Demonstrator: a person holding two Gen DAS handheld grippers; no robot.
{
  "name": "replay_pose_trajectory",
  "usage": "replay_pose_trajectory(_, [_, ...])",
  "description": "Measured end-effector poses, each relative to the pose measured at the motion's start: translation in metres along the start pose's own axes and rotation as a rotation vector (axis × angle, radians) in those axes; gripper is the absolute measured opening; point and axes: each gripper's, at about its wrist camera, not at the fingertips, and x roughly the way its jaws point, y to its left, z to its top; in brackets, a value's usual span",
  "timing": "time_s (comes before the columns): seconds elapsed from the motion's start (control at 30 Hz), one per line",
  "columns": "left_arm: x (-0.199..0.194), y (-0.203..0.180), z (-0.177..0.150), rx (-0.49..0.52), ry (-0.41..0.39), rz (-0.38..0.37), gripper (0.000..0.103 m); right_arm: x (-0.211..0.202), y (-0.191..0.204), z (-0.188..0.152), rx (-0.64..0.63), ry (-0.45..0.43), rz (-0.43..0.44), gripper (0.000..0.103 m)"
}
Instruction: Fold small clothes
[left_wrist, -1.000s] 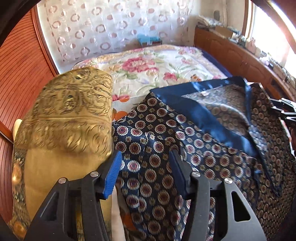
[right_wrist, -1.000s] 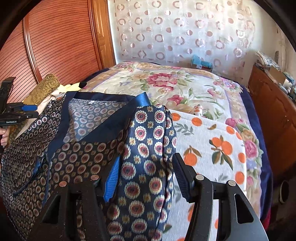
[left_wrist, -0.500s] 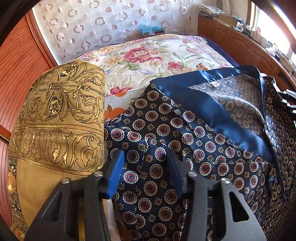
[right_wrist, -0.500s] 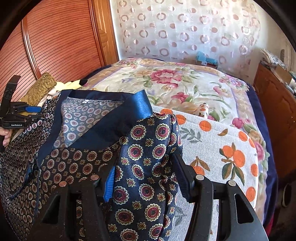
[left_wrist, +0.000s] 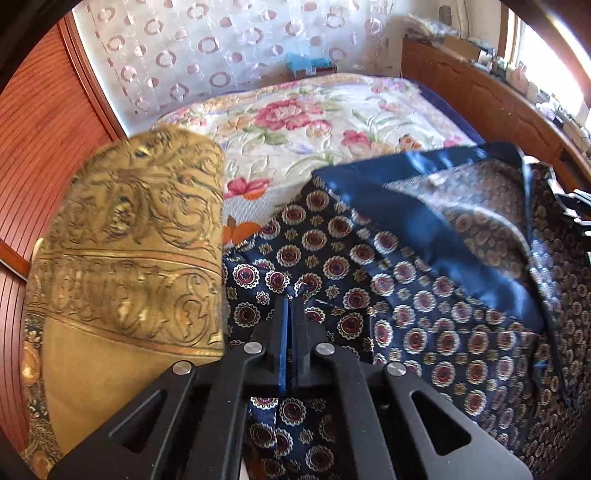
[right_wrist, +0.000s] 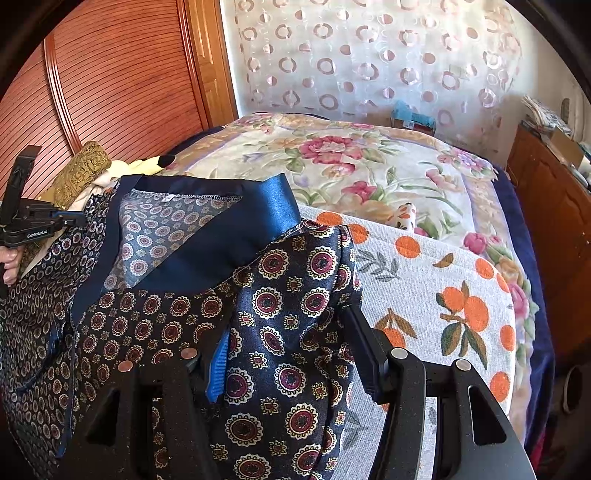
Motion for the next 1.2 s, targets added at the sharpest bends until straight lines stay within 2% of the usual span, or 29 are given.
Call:
replay_pose_trajectory(0.2, [-0.041,0.004,0.004,0.002,-0.099,-0.012,0.002,0.000,0.000,0.003,0.010,0.004,0.005,0.058])
replay_pose_trajectory(0.57, [-0.086,0.015,0.010,-0.001,-0.208,-0.004,0.002,0.012,-0.018,0.018,0.092,0.045,0.018,0.058])
replay_pose_trajectory(0.6, [-0.090,0.015,0.010,0.000,-0.215,-0.006,0.002,0.013,-0.020,0.021,0.096,0.049,0.014,0.053])
replay_pose_trajectory(0.67, [-0.094,0.014,0.010,0.005,-0.223,-0.014,0.002,0.014,-0.022,0.024,0.099,0.057,0.011,0.031])
replay_pose_trajectory(0.7, [-0.097,0.013,0.009,0.008,-0.227,-0.020,0.002,0.015,-0.022,0.026,0.096,0.064,0.011,0.012])
replay_pose_trajectory(0.73, [-0.099,0.012,0.008,0.011,-0.232,-0.025,0.002,0.014,-0.021,0.027,0.090,0.068,0.013,0.007])
replay_pose_trajectory(0.87, [-0.111,0.009,-0.001,0.015,-0.253,-0.060,0.002,-0.001,-0.013,0.027,0.066,0.023,0.013,0.005])
replay_pose_trajectory(1.07, [-0.138,0.001,-0.020,0.019,-0.300,-0.110,0.002,-0.052,0.011,0.024,0.011,-0.096,-0.007,0.004])
replay_pose_trajectory(1.2, [-0.164,-0.003,-0.047,0.027,-0.335,-0.141,0.002,-0.088,0.031,0.014,-0.015,-0.152,-0.026,0.004])
